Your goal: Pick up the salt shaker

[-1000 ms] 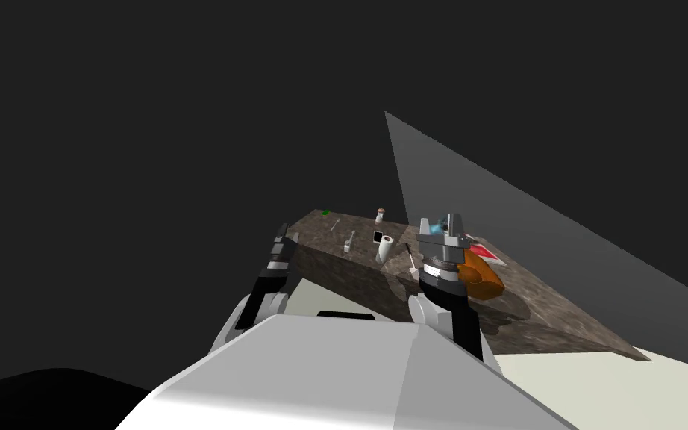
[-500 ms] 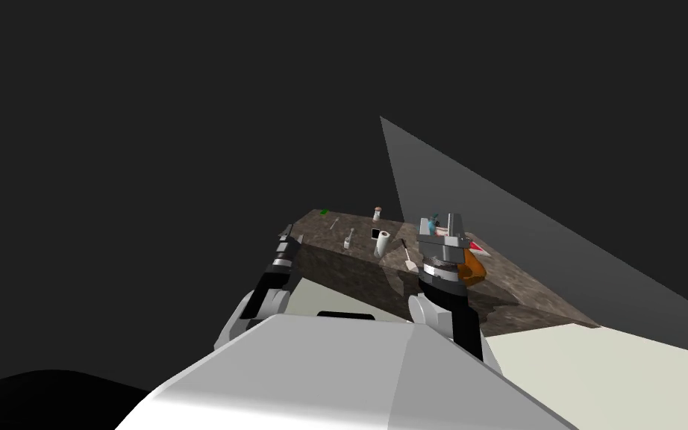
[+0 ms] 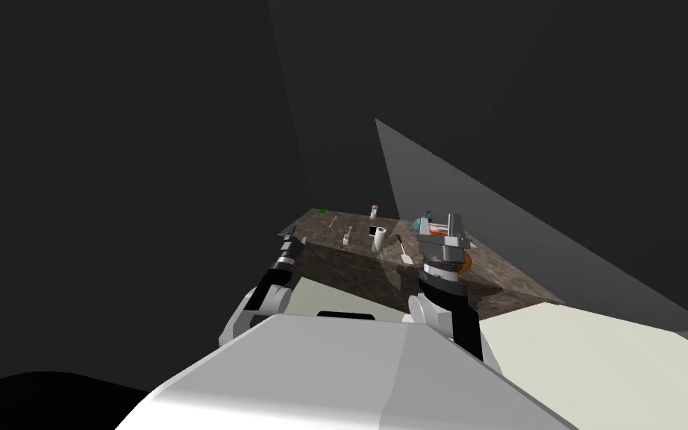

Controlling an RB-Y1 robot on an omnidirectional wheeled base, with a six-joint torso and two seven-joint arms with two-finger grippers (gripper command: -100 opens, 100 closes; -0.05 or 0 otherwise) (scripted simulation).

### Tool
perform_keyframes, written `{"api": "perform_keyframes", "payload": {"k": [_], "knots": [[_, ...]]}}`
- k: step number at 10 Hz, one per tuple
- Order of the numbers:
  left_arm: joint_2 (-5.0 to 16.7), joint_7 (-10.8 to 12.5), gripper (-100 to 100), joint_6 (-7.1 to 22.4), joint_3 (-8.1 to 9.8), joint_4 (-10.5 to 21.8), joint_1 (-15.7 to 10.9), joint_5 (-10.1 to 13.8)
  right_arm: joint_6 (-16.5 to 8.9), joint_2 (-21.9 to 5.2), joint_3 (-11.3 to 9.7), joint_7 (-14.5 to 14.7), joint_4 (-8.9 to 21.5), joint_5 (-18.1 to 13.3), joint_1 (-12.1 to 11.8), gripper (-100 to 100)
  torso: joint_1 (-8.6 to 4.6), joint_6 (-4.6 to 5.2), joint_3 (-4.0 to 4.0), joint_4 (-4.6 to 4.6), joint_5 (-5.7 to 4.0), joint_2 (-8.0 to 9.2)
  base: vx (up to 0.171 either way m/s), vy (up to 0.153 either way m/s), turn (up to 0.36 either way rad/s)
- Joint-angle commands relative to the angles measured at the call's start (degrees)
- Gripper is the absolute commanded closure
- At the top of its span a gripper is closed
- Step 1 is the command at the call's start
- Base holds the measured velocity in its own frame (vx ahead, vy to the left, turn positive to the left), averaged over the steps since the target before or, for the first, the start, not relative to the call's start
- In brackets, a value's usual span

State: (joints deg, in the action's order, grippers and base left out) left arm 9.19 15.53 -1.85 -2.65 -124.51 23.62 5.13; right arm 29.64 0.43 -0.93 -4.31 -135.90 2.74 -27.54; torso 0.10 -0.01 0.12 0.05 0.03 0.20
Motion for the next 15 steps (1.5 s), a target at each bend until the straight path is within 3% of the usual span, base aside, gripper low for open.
{"api": "perform_keyframes", "payload": {"k": [1,6,15], "knots": [[0.2,1.4,-100,2.9,-0.32,0.3,-0.9,1.2,0.0,0.0,0.0,0.0,0.0,0.0,0.0,0,0.00,0.00,0.00,0.00,0.00,0.00,-0.052,0.021,-0.095],[0.5,3.9,-100,8.7,-0.90,0.7,-2.4,3.3,0.0,0.0,0.0,0.0,0.0,0.0,0.0,0,-0.02,0.01,-0.01,0.00,-0.01,-0.01,-0.051,0.015,-0.059],[0.7,10.3,-100,22.2,-2.35,1.9,-6.6,7.6,0.0,0.0,0.0,0.0,0.0,0.0,0.0,0,-0.01,-0.01,-0.10,-0.04,0.00,-0.17,-0.029,0.013,-0.056]]}}
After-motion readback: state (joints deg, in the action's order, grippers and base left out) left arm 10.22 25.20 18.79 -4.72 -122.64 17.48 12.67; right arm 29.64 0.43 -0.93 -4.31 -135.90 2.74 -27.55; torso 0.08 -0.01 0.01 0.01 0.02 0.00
